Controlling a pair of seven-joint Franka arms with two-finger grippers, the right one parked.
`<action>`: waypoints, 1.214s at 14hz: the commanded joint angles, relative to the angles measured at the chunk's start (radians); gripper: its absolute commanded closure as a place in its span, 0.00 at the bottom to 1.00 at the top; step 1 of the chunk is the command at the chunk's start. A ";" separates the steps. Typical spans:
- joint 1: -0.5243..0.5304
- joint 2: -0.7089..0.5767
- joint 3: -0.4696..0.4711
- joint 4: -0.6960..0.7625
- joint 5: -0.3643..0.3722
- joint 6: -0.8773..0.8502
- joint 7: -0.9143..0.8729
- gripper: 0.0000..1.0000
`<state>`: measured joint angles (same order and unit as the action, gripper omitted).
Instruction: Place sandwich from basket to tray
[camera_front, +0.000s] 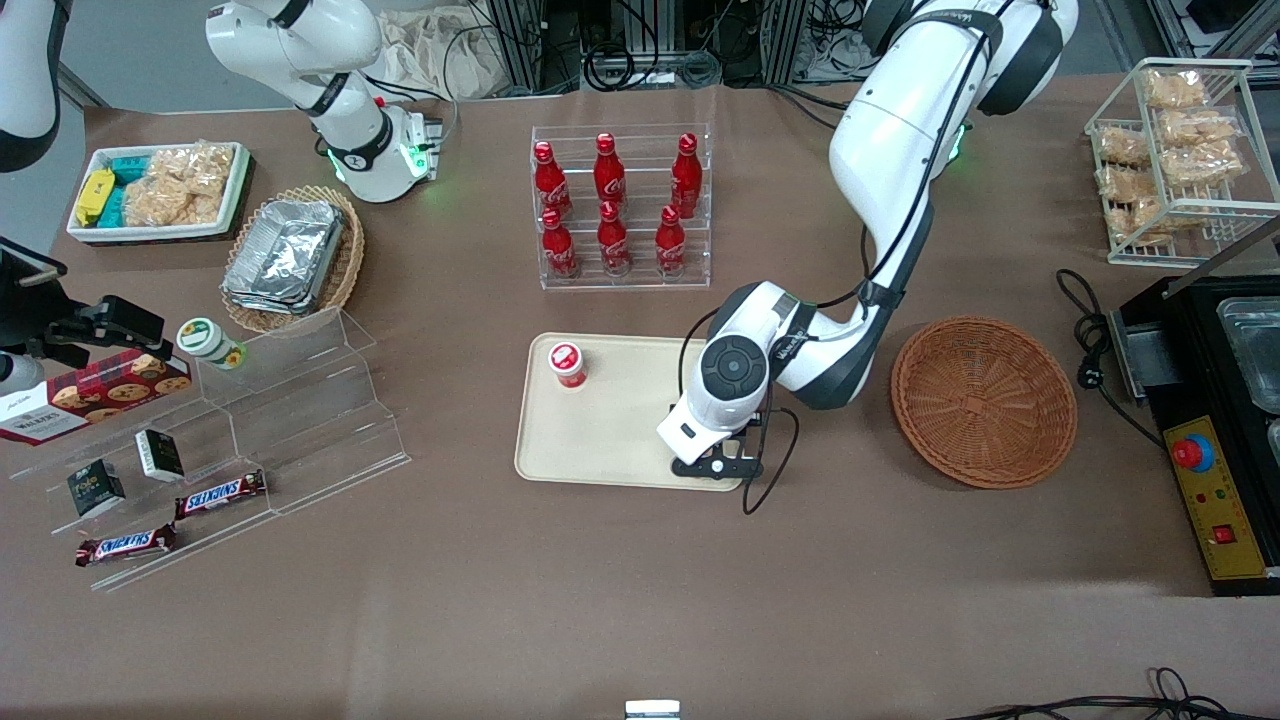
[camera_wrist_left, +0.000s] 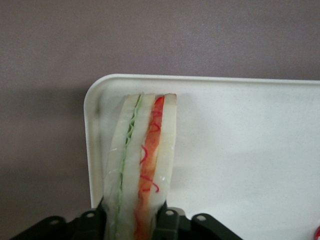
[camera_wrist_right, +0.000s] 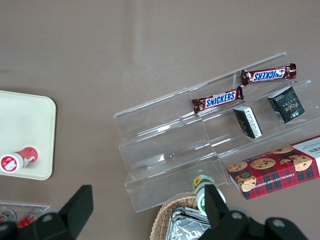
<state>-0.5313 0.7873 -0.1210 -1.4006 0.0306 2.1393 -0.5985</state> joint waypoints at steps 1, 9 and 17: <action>-0.012 -0.031 0.008 0.017 0.000 -0.038 -0.018 0.00; 0.089 -0.575 0.017 -0.493 0.008 -0.076 0.057 0.00; 0.347 -0.723 0.017 -0.326 -0.009 -0.454 0.302 0.00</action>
<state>-0.2461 0.0432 -0.0936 -1.8215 0.0316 1.7822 -0.3490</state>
